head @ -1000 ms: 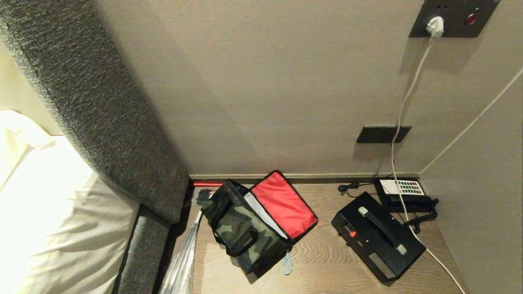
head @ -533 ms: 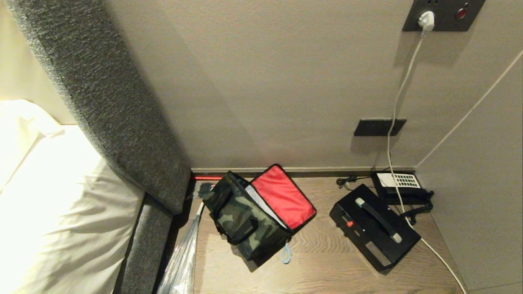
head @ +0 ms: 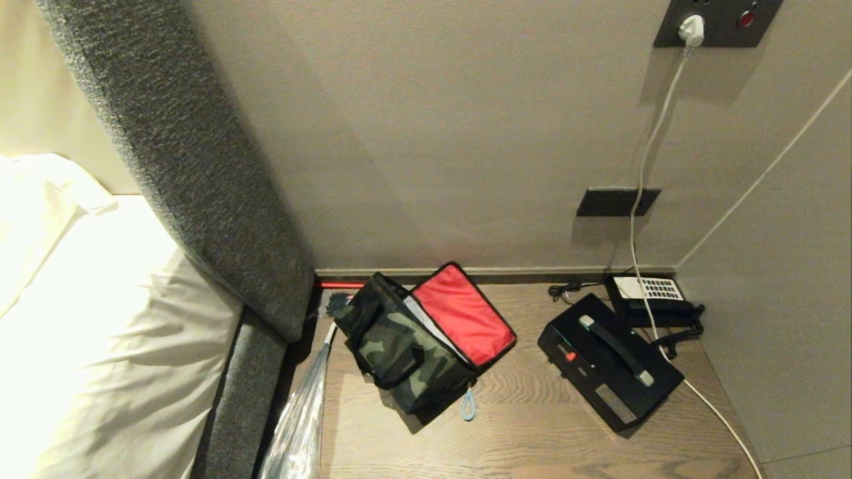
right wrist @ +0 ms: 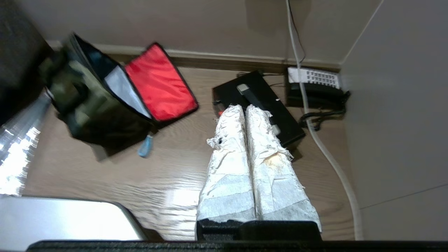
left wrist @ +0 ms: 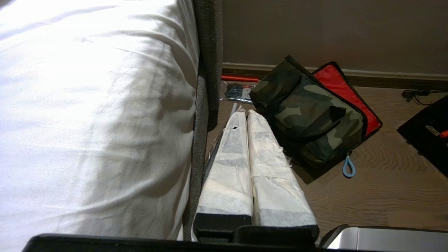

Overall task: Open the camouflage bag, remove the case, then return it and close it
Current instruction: Grip the handle again

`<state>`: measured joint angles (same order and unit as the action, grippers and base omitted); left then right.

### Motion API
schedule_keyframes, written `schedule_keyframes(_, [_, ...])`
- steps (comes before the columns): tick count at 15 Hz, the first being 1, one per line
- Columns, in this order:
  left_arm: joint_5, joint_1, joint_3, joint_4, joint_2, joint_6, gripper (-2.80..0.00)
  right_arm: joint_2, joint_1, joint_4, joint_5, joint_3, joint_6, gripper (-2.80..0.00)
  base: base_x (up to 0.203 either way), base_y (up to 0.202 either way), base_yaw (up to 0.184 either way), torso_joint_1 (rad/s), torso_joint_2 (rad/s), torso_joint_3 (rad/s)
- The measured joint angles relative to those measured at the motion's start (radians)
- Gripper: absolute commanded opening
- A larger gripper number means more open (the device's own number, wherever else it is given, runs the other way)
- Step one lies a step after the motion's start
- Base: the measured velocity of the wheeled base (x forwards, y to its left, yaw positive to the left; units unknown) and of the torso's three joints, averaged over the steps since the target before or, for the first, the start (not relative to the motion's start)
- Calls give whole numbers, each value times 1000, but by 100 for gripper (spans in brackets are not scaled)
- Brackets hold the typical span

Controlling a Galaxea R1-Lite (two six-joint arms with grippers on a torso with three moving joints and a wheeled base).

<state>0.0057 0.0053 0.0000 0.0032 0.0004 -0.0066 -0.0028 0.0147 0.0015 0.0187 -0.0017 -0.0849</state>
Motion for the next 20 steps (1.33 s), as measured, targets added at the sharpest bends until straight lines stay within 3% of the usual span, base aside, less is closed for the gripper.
schedule_keyframes(8, [0, 0, 0, 1, 0, -1, -280, 0, 0, 36, -2, -50, 31, -280, 0, 0, 0, 0, 0, 0])
schedule_keyframes(10, [0, 0, 0, 1, 0, 0, -280, 0, 0, 135, 4, -221, 90, -280, 0, 0, 0, 0, 0, 0])
schedule_keyframes(13, [-1, 0, 0, 2, 0, 0, -280, 1, 0, 504, 67, -571, 158, -280, 0, 0, 0, 0, 0, 0])
schedule_keyframes(15, [0, 0, 0, 1, 0, 0, -280, 38, 2, 711, 98, -690, 212, -280, 0, 0, 0, 0, 0, 0])
schedule_keyframes(17, [0, 0, 0, 1, 0, -1, -280, 156, 29, 767, 109, -756, 294, -280, 0, 0, 0, 0, 0, 0])
schedule_keyframes(20, [0, 0, 0, 1, 0, -1, -280, 531, 89, 656, 110, -825, 391, -280, 0, 0, 0, 0, 0, 0])
